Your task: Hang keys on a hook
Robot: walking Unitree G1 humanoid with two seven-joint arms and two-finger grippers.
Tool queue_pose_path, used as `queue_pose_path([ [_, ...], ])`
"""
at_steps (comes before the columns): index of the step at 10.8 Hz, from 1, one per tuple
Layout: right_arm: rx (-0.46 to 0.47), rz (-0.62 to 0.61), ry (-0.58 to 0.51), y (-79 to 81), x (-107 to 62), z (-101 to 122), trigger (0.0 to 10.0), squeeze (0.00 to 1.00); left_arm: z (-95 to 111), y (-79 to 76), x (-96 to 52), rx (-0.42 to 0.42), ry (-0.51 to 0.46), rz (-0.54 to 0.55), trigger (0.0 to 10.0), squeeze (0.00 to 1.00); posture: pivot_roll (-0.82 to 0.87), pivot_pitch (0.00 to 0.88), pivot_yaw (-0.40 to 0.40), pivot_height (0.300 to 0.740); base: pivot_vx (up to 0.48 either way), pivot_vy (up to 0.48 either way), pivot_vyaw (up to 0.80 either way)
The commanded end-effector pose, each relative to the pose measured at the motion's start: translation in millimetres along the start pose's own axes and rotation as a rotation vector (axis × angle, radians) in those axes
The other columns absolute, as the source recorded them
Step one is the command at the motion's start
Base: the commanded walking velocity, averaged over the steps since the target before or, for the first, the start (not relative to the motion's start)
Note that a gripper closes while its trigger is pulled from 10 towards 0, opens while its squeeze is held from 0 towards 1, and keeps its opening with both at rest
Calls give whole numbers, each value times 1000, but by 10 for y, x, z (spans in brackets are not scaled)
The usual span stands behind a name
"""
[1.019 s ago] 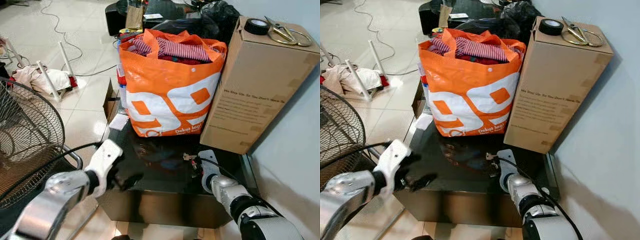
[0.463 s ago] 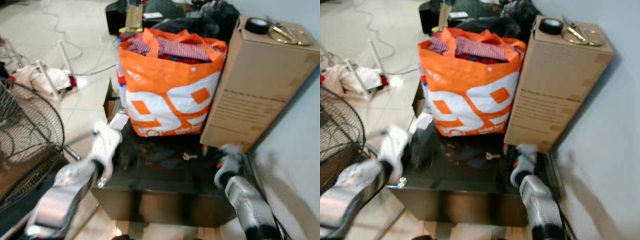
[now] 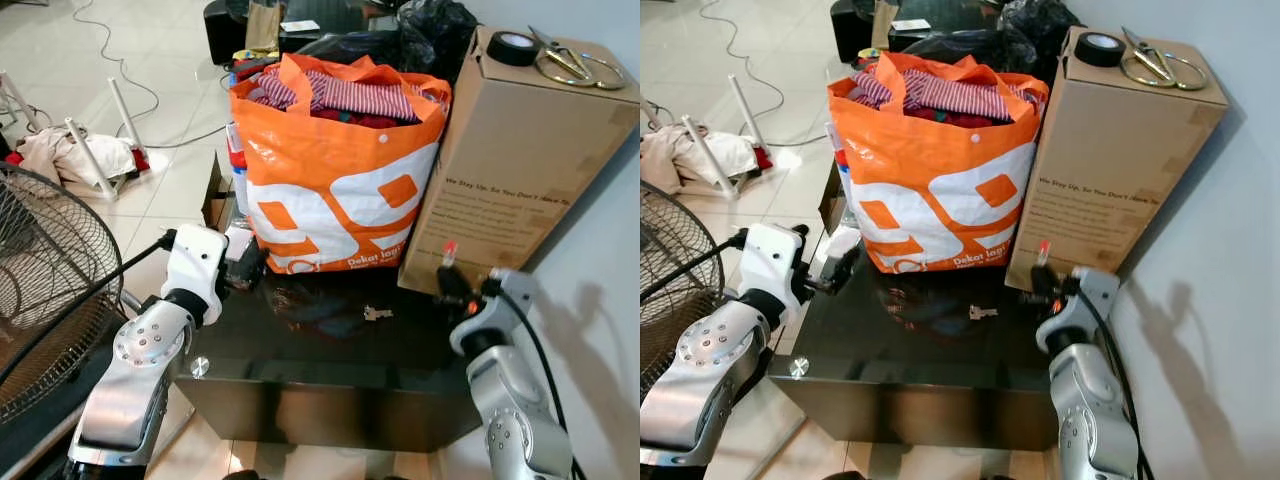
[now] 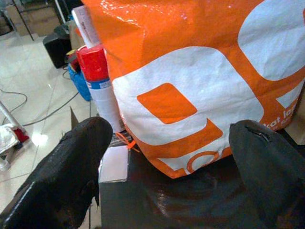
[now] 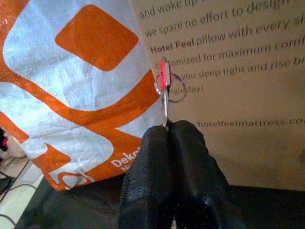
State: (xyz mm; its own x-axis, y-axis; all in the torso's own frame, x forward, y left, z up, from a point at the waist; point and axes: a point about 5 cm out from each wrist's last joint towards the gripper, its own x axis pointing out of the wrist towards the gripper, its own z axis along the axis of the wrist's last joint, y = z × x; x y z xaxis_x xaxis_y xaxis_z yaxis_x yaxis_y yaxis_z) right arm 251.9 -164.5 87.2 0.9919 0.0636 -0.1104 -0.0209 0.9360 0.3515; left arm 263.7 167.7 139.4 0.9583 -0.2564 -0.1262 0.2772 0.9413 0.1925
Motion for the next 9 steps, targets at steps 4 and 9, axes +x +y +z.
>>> queue_pose_path([
  [4, -86, -25, -25, 23, 75, 165, 10000, 0, -56, 42, 15, 4, -2, 69, 10000, 329, 93, 0, -55, 740, 0, 0, 0],
  [9, -134, -39, 14, -13, 126, 193, 10000, 0, -127, 31, 10, -3, 9, 97, 10000, 322, 96, 0, -82, 740, -48, 0, 0],
])
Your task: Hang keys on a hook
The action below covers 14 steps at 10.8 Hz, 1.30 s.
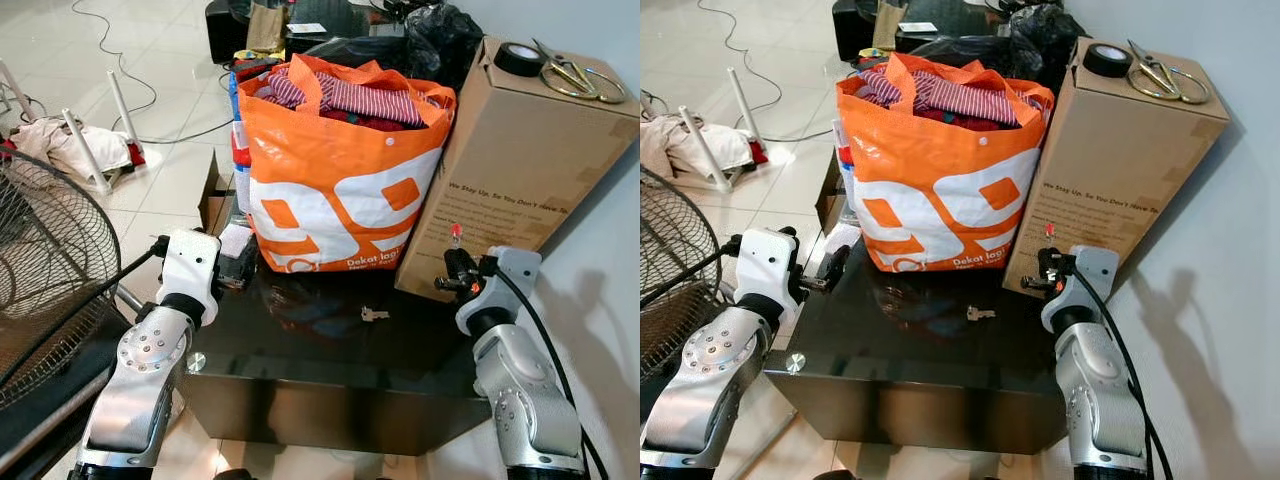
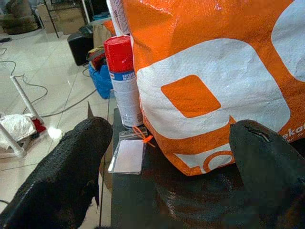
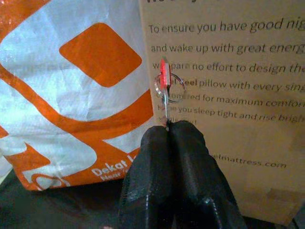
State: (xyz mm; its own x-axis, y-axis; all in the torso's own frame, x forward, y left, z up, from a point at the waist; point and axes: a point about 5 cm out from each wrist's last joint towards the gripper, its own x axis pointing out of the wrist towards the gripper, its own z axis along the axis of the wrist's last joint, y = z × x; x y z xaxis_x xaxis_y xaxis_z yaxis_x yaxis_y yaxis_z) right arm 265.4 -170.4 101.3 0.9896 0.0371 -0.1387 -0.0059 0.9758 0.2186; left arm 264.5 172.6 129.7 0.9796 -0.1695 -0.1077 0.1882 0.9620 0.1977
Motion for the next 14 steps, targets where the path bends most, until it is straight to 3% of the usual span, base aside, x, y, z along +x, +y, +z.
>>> queue_pose_path([
  [1, -10, -6, 8, -12, 25, 31, 10000, 0, -44, 9, 1, 3, 14, 13, 10000, 325, 91, 0, -85, 740, -240, 0, 0],
  [10, -80, 2, 41, -54, 87, 130, 10000, 0, -81, -29, 58, -23, 11, 38, 10000, 329, 48, 0, -111, 740, -213, 0, 0],
  [14, -68, 1, 49, -26, 80, 103, 10000, 0, -87, -17, 58, -18, 14, 32, 10000, 329, 29, 0, -89, 740, -243, 0, 0],
])
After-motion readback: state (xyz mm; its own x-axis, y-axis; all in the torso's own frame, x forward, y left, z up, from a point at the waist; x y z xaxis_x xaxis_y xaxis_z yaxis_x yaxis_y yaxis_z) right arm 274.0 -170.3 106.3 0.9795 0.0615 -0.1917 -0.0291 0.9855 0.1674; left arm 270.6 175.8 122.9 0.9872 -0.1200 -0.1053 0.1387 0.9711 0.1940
